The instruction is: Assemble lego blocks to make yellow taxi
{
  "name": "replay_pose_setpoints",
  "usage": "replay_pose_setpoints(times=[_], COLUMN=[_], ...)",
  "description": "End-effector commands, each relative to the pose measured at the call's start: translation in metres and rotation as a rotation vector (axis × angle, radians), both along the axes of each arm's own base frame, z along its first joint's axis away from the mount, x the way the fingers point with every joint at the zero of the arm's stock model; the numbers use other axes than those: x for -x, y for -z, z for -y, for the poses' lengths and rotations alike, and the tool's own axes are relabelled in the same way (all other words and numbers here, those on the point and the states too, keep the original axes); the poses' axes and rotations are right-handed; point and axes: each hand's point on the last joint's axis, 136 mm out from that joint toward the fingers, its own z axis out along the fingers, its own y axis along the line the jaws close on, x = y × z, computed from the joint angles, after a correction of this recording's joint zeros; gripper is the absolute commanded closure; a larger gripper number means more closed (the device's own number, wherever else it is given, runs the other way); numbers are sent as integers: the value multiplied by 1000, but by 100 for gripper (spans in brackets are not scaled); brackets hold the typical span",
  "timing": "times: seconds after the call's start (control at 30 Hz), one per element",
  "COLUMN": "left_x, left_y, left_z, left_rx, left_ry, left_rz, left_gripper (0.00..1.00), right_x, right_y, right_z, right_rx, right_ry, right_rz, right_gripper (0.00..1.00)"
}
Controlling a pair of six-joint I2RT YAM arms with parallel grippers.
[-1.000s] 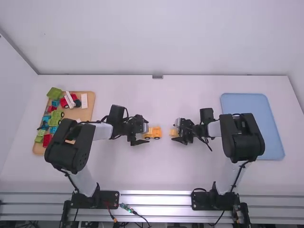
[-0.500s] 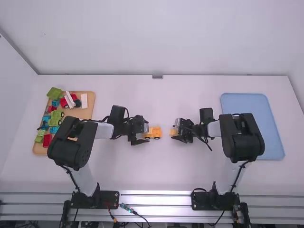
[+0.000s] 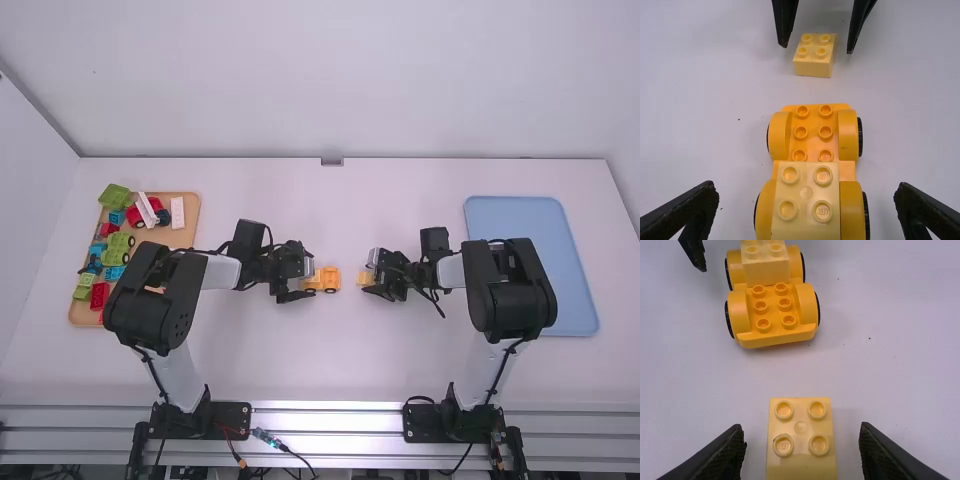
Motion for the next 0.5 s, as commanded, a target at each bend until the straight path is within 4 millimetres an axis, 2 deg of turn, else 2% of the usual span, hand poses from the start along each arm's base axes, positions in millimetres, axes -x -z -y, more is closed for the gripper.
replay_pose_setpoints(times=[0.0,0.47], left_x=[0,7], left_y=[-2,1], left_z=[6,10], left_rx=[14,7], left_ry=[29,61], left_rz=[7,20], left_gripper=[7,13], right_x=[0,2], right_y=[0,2], right_z=[-3,-3], right_rx=[-9,-5], right_ry=[-7,-8], right_rz=[-11,-24], right_gripper=[44,59])
